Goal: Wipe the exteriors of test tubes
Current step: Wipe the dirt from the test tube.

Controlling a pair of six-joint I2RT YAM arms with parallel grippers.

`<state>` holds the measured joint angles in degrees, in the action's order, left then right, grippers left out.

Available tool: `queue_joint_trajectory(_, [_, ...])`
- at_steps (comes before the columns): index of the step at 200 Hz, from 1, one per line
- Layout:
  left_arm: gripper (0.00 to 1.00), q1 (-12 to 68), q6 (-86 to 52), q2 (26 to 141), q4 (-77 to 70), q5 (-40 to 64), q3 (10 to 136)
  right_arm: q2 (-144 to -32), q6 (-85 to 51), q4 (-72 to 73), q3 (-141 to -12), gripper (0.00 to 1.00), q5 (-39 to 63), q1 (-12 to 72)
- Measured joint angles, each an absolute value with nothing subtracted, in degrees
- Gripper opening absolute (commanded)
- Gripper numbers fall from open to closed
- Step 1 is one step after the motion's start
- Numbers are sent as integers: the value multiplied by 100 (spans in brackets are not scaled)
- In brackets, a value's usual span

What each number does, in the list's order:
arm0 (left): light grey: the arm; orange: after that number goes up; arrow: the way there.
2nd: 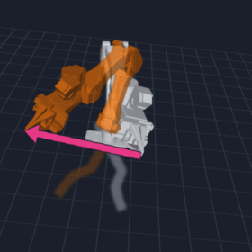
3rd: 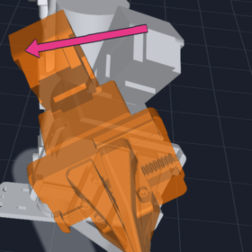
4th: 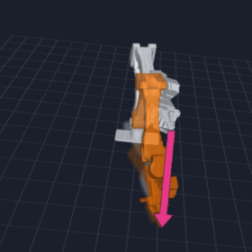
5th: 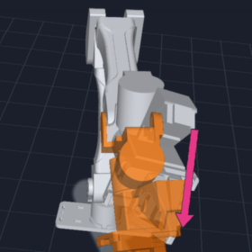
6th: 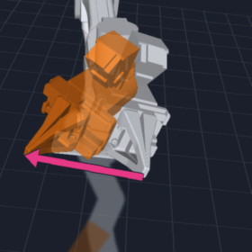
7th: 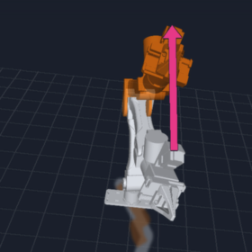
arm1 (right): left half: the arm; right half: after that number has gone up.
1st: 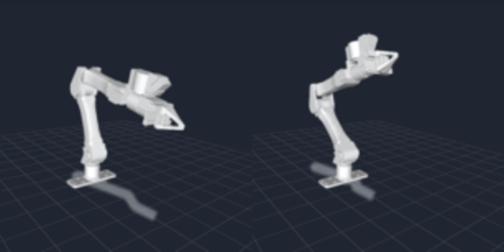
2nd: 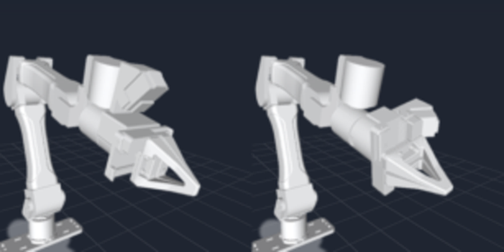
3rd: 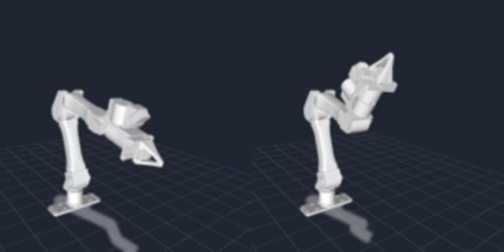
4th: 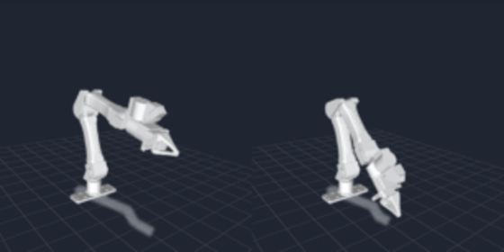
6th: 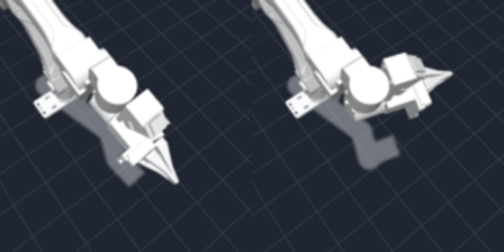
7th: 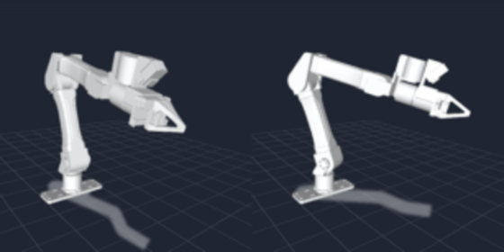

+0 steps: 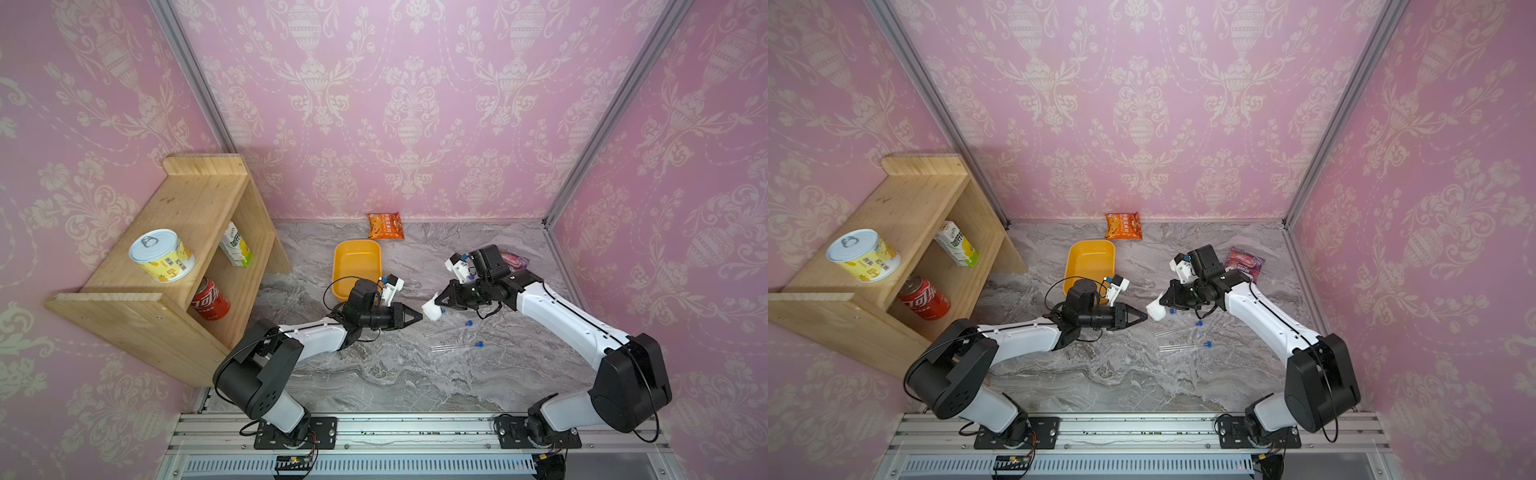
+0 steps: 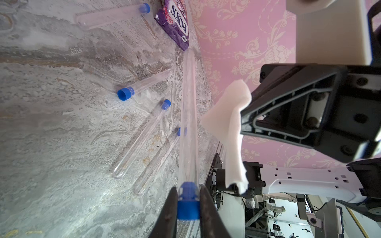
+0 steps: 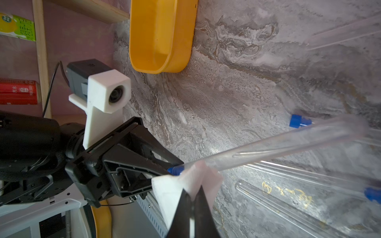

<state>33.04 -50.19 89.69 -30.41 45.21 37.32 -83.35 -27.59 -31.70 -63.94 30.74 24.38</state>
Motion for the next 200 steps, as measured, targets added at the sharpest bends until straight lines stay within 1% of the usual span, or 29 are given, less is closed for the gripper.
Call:
queue_joint_trajectory(58, [20, 3304, -5028, 8973, -3035, 4536, 3734, -8549, -2521, -3533, -6552, 0, 2502, 2604])
queue_joint_trajectory(129, [20, 3304, -5030, 8973, -3037, 4536, 3734, -8823, -2364, -3564, -6744, 0, 2141, 2602])
queue_joint_trajectory(156, [20, 3304, -5030, 8973, -3041, 4536, 3734, -8873, -2281, -3527, -6847, 0, 2058, 2499])
queue_joint_trajectory(200, [20, 3304, -5033, 8973, -3041, 4541, 3734, -8932, -2091, -3524, -6919, 0, 1892, 2084])
